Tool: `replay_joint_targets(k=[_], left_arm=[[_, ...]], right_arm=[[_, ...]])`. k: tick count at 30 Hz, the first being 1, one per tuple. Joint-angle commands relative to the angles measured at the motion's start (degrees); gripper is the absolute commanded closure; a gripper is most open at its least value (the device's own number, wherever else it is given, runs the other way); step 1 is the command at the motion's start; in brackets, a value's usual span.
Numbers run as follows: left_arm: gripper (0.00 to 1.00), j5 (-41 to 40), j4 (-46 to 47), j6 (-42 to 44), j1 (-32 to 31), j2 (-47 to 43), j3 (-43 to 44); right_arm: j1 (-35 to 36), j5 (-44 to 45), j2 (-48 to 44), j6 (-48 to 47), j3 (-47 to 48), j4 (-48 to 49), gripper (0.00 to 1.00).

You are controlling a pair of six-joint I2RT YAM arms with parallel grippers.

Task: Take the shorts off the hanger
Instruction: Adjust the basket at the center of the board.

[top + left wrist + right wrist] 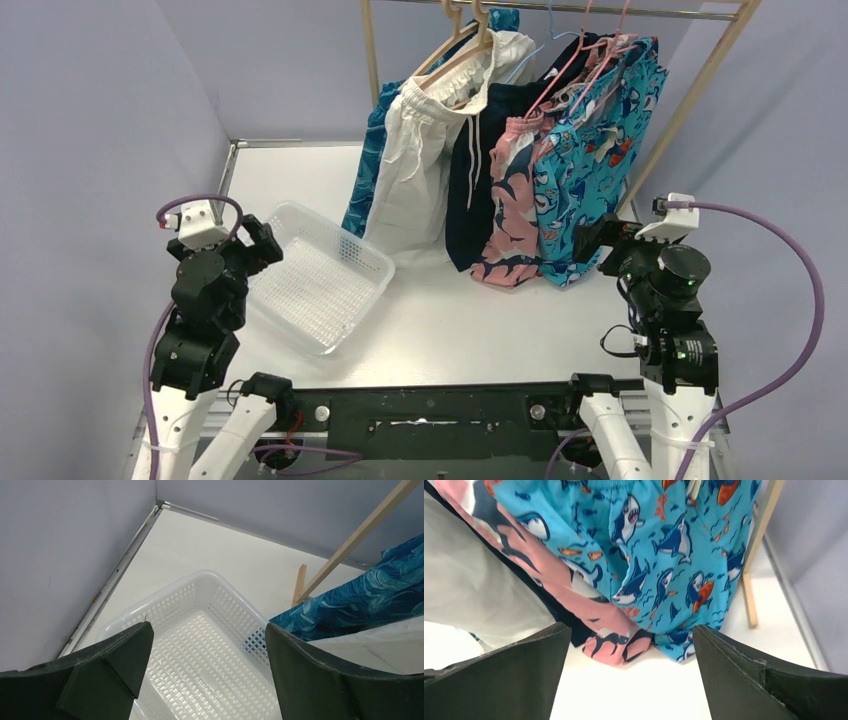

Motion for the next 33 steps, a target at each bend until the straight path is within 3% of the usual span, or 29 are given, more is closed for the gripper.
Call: replay_joint_targets(k=[1,12,15,27,33], left_arm=[[0.17,-0.6,-0.1,-3.3,0.9,0.1,0.1],[0.14,6.5,-12.2,-10.5,3.1,5.7,1.5],[0.08,6.7,-16.7,-12.5,3.6,8.7,1.8],[0.02,-2.8,-28.6,-32.5,5.2,12.6,-1.1],[0.04,-3.4,-28.8,-42.7,7.1,13.2,-6.6]], right_arm=[[0.6,-2.6,-2.2,3.9,-3.6,-0.3,0.02],[2.0,-6.5,-7.4,11.8,-14.0,-5.1,0.02],[2.3,-6.7,-7.8,13.9,-15.7,-5.7,0.02],[3.1,-8.3,-4.9,18.6,-18.7,-4.8,0.02],[3.2,-7.8,-3.8,19.1,-19.1,-4.7,0.02]])
